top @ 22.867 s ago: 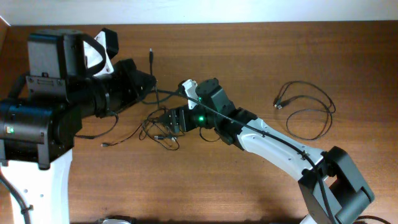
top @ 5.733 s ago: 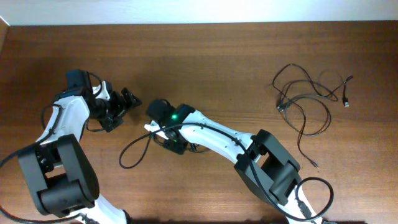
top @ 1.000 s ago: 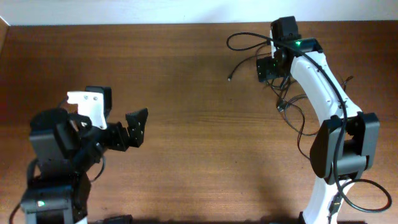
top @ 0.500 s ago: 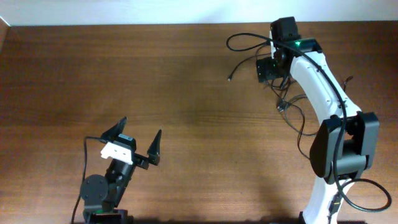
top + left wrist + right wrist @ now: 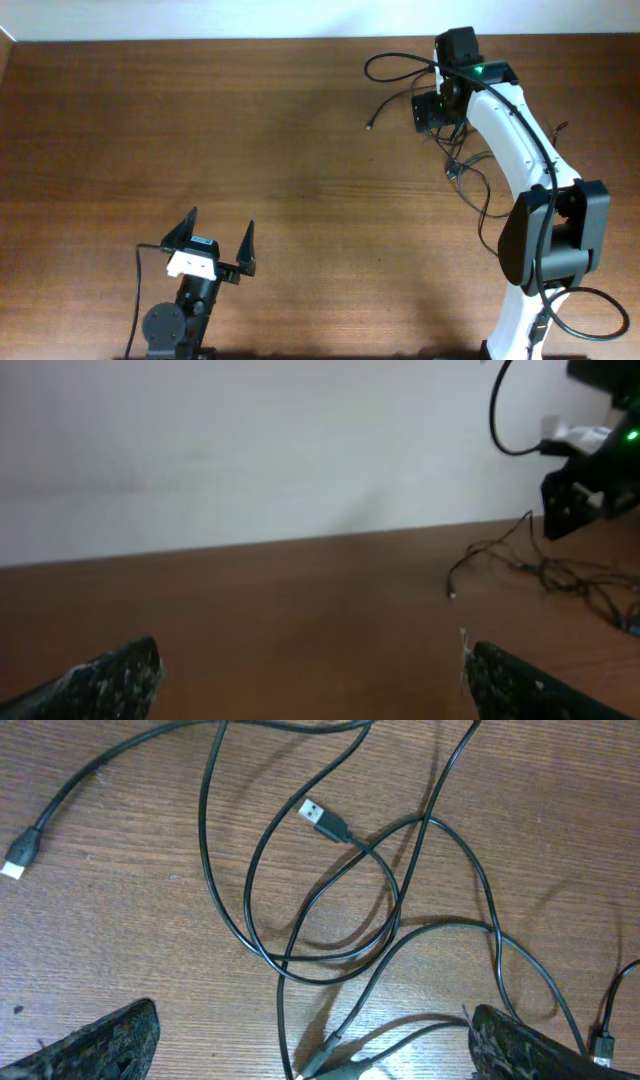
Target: Untangle cables
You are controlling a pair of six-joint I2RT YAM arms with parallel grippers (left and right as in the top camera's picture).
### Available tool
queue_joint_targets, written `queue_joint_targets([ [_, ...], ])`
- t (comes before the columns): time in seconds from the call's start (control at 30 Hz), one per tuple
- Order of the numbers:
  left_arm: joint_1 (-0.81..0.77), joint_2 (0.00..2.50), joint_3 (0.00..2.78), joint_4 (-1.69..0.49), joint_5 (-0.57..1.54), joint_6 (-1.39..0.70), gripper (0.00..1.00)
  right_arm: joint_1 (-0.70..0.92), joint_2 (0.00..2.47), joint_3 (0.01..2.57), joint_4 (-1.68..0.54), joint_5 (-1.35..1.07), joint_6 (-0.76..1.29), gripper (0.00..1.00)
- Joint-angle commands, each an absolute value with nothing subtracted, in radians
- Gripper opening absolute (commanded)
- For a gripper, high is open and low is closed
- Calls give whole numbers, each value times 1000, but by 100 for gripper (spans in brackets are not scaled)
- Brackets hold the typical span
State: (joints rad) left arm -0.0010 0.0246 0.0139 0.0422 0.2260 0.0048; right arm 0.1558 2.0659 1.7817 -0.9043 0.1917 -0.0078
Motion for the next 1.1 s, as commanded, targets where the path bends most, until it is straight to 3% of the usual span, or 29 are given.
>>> queue_joint_targets([
  [0.0,-6,5,9,-46,170,20,99,156,2070,1777,-902,187,-6,99],
  [0.27,-7,5,9,-81,70,85,99,156,2070,1777,-901,187,-6,99],
  [1.07,-6,5,9,-77,70,84,99,157,2074,1777,-902,187,-6,99],
])
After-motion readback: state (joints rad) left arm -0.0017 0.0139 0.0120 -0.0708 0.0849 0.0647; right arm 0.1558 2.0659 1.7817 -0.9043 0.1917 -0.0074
